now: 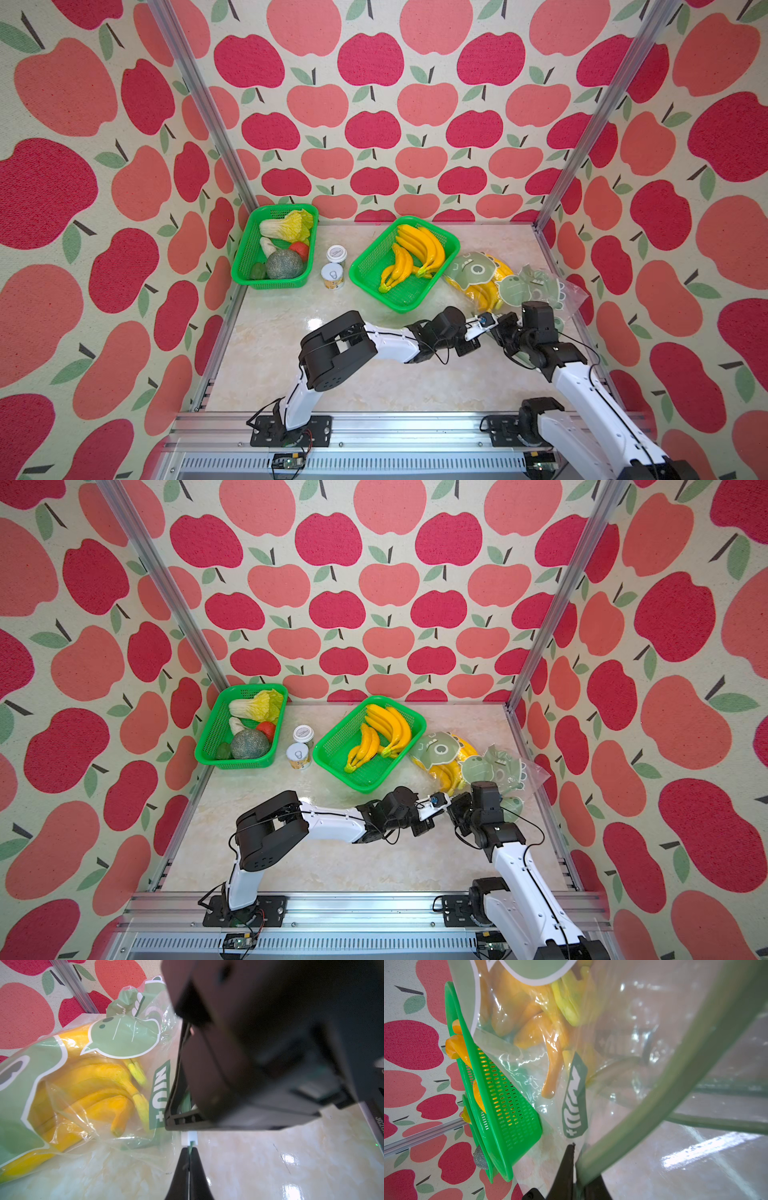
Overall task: Open the zip-top bag and take out the banana
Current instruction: Unzip the zipper on the zipper food storage bag.
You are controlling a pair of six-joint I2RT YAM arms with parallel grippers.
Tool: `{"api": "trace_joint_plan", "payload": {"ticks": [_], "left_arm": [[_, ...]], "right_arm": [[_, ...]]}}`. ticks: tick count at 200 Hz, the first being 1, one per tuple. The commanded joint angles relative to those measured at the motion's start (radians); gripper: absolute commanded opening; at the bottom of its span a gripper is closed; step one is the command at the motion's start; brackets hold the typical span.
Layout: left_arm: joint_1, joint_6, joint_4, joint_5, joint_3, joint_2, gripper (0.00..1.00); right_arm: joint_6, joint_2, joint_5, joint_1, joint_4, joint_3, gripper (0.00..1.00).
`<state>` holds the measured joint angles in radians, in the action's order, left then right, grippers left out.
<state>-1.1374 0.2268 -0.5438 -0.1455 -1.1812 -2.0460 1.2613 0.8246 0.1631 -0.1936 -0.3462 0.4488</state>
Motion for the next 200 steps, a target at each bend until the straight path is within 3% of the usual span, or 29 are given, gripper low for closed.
{"api": "trace_joint_plan", "payload": {"ticks": [1,46,97,200], "left_arm": [[-0.004,-0.008,0.0,0.003,0.023,0.001,0.0],[-0.001,-0.018,-0.014,0.012,0.053,0.021,0.0],[0.001,-0.026,-0.02,0.029,0.081,0.035,0.0],[0.024,-0.061,-0.041,0.073,0.231,0.179,0.0]], "right_arm": [[-0.001,-0.013,-0.012,0.015,-0.021,0.012,0.05],[-0.036,-0.044,0.011,0.117,-0.047,-0.003,0.05],[-0.059,-0.019,0.044,0.164,-0.046,0.006,0.06],[-0.236,0.052,0.134,0.433,-0.033,0.034,0.06]]}}
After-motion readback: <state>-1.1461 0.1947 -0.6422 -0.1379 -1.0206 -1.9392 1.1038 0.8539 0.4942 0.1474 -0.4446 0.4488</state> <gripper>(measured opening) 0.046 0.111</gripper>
